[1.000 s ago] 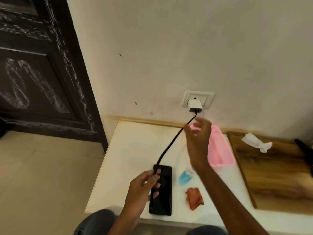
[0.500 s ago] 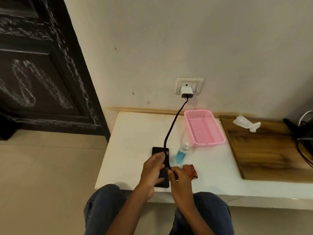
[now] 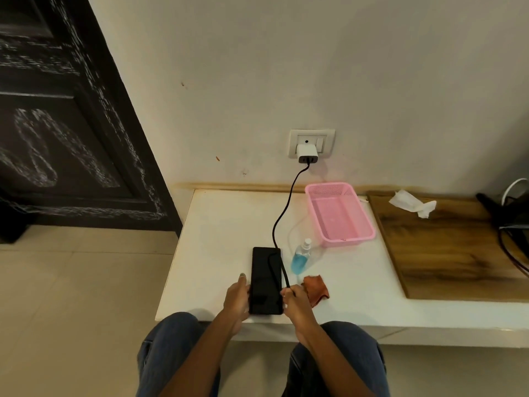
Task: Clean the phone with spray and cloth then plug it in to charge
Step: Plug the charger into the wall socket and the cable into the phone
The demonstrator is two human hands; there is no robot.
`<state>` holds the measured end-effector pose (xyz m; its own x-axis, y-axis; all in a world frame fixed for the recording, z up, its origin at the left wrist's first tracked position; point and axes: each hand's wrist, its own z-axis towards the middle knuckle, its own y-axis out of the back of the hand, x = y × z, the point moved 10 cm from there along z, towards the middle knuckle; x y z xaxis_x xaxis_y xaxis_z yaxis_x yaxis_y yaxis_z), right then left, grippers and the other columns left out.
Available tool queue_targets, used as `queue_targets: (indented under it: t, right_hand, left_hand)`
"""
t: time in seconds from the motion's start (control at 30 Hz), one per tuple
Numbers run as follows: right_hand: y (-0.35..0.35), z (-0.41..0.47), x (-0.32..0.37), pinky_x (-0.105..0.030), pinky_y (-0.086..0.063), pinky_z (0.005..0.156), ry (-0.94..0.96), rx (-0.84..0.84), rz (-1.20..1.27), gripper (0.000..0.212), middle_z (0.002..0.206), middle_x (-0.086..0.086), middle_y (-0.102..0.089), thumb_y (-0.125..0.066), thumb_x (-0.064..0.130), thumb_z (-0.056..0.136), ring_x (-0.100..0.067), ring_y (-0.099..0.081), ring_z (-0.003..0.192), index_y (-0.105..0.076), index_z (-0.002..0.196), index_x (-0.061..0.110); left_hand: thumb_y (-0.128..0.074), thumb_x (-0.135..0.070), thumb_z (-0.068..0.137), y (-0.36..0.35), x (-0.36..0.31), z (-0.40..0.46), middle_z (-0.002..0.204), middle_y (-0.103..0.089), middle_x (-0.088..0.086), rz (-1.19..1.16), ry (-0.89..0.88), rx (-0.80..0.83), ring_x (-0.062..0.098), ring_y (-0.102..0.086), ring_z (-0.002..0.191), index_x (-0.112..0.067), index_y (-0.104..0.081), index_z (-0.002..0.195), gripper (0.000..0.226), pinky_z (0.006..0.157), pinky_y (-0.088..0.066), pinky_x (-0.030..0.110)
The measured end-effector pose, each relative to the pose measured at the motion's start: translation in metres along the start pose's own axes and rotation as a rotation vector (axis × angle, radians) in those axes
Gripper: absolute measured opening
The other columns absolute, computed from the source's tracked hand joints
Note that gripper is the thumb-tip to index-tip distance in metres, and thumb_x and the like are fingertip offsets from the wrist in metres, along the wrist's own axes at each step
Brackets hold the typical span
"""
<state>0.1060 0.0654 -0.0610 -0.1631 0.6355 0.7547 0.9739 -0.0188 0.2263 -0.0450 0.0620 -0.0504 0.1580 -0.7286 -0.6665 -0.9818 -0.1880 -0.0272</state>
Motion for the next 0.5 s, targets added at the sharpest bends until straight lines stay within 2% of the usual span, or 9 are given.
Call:
queue_targets:
  t: [0.07,0.17,0.23,0.33,0.43,0.5]
  right_hand:
    - [0.002,0.003,-0.002,-0.042,-0.044,0.090,-0.020,-0.007,0.068,0.018,0.100,-0.011,-0.054,-0.043,0.009,0.092,-0.025,-0.051,0.093,-0.053,0.080,0.018]
    - [0.003,0.003,-0.005,-0.049,-0.045,0.094,-0.063,-0.019,0.108,0.022,0.104,-0.018,-0.056,-0.041,0.007,0.092,-0.035,-0.055,0.100,-0.052,0.078,0.019]
    - [0.001,0.003,-0.008,-0.052,-0.043,0.096,-0.098,-0.021,0.119,0.020,0.107,-0.024,-0.057,-0.037,0.006,0.092,-0.041,-0.055,0.108,-0.052,0.080,0.014]
    - [0.001,0.004,-0.007,-0.051,-0.041,0.099,-0.110,-0.018,0.143,0.015,0.118,-0.033,-0.056,-0.036,0.003,0.094,-0.047,-0.052,0.112,-0.050,0.088,0.002]
    - [0.001,0.004,0.002,-0.038,-0.051,0.080,-0.028,0.007,0.200,0.018,0.113,-0.020,-0.063,-0.034,0.003,0.096,-0.030,-0.063,0.091,-0.051,0.099,-0.001]
    - [0.003,-0.001,0.007,-0.031,-0.051,0.072,0.035,0.004,0.176,0.018,0.106,-0.017,-0.064,-0.035,0.003,0.097,-0.028,-0.064,0.087,-0.052,0.094,0.000]
  left_hand:
    - [-0.031,-0.030,0.103,0.002,0.005,0.003,0.104,-0.057,0.007,-0.018,0.045,-0.006,0.012,-0.054,0.075,-0.012,-0.057,0.094,0.034,0.060,-0.043,0.028]
    - [-0.031,-0.026,0.104,0.007,0.012,0.011,0.087,-0.062,0.007,-0.017,0.066,-0.033,0.016,-0.058,0.074,-0.006,-0.057,0.103,0.033,0.054,-0.045,0.027]
    - [-0.030,-0.027,0.104,0.009,0.016,0.015,0.092,-0.064,0.011,-0.006,0.069,-0.046,0.021,-0.061,0.078,-0.003,-0.058,0.107,0.037,0.059,-0.048,0.031]
    - [-0.030,-0.035,0.103,0.012,0.023,0.023,0.113,-0.064,0.021,0.007,0.077,-0.082,0.034,-0.063,0.099,0.001,-0.056,0.119,0.047,0.084,-0.053,0.041]
    - [-0.031,-0.041,0.102,0.012,0.031,0.026,0.119,-0.062,0.022,-0.069,0.100,-0.077,0.036,-0.062,0.103,-0.001,-0.053,0.126,0.052,0.086,-0.051,0.042]
    - [-0.031,-0.041,0.102,0.009,0.037,0.028,0.121,-0.062,0.022,-0.174,0.122,-0.046,0.036,-0.062,0.101,-0.003,-0.051,0.130,0.051,0.085,-0.051,0.044]
